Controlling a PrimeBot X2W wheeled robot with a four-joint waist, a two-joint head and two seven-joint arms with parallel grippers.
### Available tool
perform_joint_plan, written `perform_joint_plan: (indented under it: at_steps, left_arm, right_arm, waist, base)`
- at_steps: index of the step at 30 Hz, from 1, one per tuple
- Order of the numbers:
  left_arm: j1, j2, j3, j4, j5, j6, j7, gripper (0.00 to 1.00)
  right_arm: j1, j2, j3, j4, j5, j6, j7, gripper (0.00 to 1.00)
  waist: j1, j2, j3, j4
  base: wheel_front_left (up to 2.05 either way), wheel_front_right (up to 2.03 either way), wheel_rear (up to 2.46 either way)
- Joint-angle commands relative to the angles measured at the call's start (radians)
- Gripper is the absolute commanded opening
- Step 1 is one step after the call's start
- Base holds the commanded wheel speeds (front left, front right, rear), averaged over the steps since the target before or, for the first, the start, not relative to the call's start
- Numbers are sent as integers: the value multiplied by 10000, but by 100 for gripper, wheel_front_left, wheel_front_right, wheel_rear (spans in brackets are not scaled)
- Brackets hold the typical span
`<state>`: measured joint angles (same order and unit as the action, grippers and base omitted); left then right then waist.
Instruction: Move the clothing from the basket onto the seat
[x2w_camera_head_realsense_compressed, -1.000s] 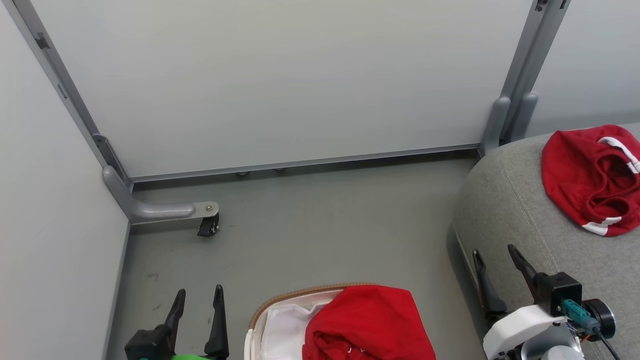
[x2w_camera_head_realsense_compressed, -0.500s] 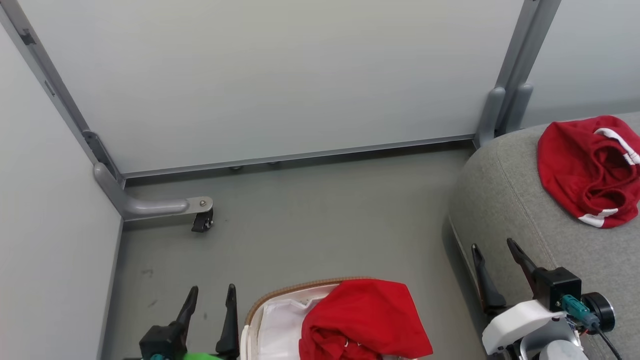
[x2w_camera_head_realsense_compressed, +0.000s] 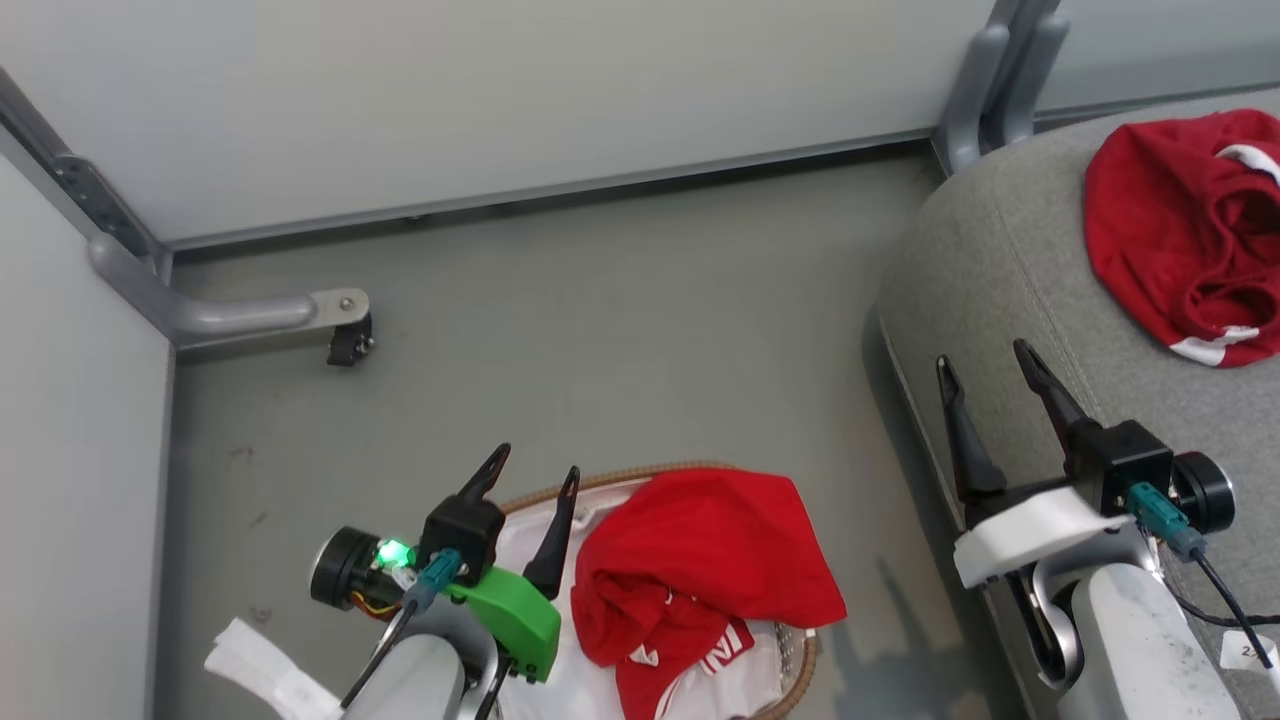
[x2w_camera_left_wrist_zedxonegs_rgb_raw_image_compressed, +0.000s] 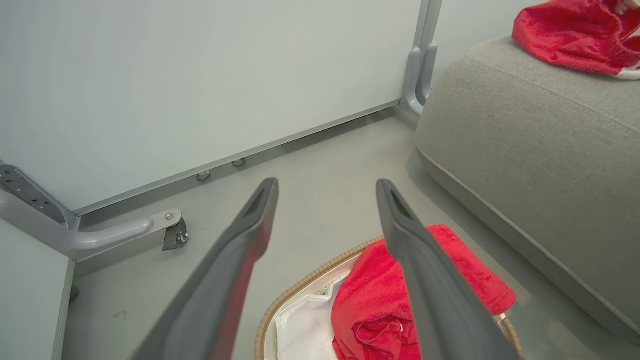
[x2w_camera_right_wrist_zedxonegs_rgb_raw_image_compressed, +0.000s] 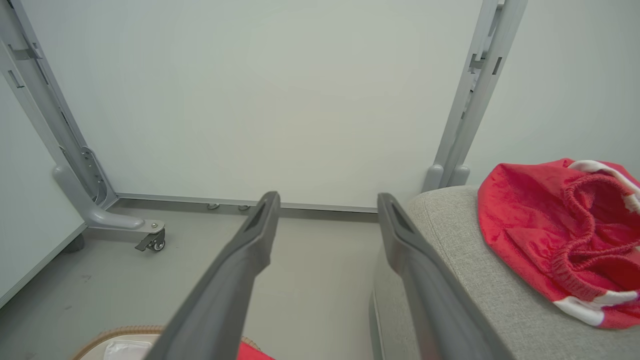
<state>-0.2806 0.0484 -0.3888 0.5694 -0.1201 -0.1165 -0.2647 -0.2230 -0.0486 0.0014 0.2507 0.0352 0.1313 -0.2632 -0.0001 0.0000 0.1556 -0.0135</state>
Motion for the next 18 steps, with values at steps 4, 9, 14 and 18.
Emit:
perform_joint_plan:
  at_steps: [4, 9, 14, 18]
  left_arm:
    - [-1368, 43, -660, 1552, 251, -104, 7, 100]
    - [-2358, 109, -1399, 3298, 698, -145, 23, 100]
    - [-3202, 199, -2057, 4821, 974, -136, 146, 100]
    - [-3741, 163, -2320, 5545, 935, -142, 200, 100]
  right_arm:
    - [-558, -32, 84, -198, 143, -10, -23, 100]
    - [-991, -32, 210, -335, 352, -10, -23, 100]
    - [-1413, -29, 311, -433, 580, -12, -23, 100]
    - [-1759, -27, 397, -563, 663, -12, -25, 100]
  waist:
    - [1, 0, 2388, -1027]
    - [1, 0, 3497, -1448]
    - [1, 0, 4402, -1781]
    - [1, 0, 5062, -1988]
  base:
    - [0, 0, 0]
    - [0, 0, 0]
    - [0, 0, 0]
    - [0, 0, 0]
